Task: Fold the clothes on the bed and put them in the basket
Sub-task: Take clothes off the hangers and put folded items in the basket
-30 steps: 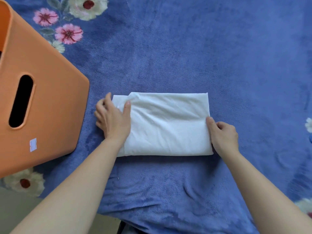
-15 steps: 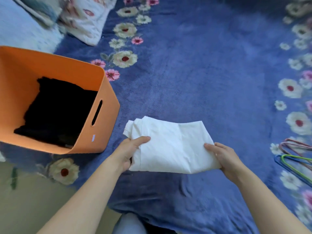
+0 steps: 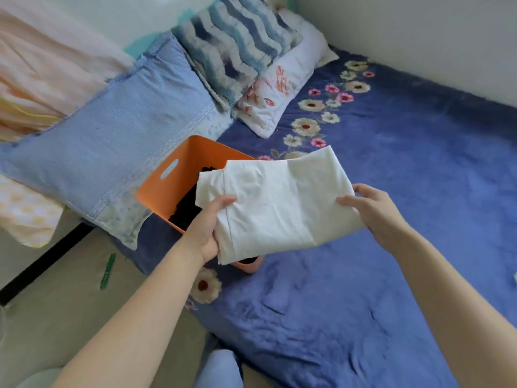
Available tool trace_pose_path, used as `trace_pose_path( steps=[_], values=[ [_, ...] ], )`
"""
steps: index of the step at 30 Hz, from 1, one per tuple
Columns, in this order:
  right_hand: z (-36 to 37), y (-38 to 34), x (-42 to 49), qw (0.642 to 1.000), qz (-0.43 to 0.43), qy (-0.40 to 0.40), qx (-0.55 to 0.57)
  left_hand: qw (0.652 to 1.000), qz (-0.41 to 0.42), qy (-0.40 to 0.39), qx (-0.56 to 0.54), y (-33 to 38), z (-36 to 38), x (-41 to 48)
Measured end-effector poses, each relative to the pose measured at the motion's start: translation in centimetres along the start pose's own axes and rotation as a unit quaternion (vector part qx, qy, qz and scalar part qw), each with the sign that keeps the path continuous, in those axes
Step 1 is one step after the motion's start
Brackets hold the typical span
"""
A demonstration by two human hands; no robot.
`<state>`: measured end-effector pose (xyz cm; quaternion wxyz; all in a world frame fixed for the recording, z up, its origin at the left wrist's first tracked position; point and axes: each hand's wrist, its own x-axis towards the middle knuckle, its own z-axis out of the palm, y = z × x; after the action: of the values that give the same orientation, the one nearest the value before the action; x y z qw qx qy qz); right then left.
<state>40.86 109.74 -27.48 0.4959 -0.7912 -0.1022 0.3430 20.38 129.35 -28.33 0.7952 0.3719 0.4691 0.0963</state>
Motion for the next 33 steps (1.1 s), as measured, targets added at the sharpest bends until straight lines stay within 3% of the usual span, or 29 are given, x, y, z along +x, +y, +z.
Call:
trace_pose_path(
  steps=[7,10,13,17,23,25,27,29,31,33],
  values=[
    [13.0,-6.0,9.6,0.985,-0.089,-0.023,-0.149,0.987,-0.052,0.138,-0.055,4.4,-7.7,7.8],
    [19.2,-5.7,14.0,0.946,-0.133,-0.041,-0.294,0.971,-0.117,0.196,-0.077,4.3,-9.6,11.7],
    [24.5,-4.1,17.5,0.910,-0.120,-0.055,-0.394,0.951,-0.171,0.233,-0.109,4.1,-10.5,14.8],
    [28.3,-2.1,20.3,0.882,-0.108,-0.068,-0.454,0.925,-0.232,0.275,-0.126,4.4,-11.0,16.9],
    [31.3,0.3,23.8,0.855,-0.167,-0.070,-0.487,0.896,-0.255,0.329,-0.157,4.1,-13.4,20.7],
    [31.9,0.8,24.1,0.835,-0.197,-0.053,-0.511,0.909,-0.234,0.335,-0.079,4.2,-13.4,21.0],
    [32.6,1.5,23.9,0.801,-0.253,-0.063,-0.540,0.923,-0.171,0.329,0.100,3.7,-12.9,20.8],
    [33.4,2.4,23.8,0.742,-0.315,-0.102,-0.583,0.916,-0.093,0.243,0.305,3.3,-11.8,20.7],
    [34.1,3.7,24.5,0.699,-0.332,-0.143,-0.617,0.849,-0.098,0.134,0.502,2.7,-11.6,22.1],
    [34.5,5.2,25.8,0.689,-0.330,-0.168,-0.623,0.762,-0.180,0.061,0.619,1.9,-12.2,23.8]
  ],
)
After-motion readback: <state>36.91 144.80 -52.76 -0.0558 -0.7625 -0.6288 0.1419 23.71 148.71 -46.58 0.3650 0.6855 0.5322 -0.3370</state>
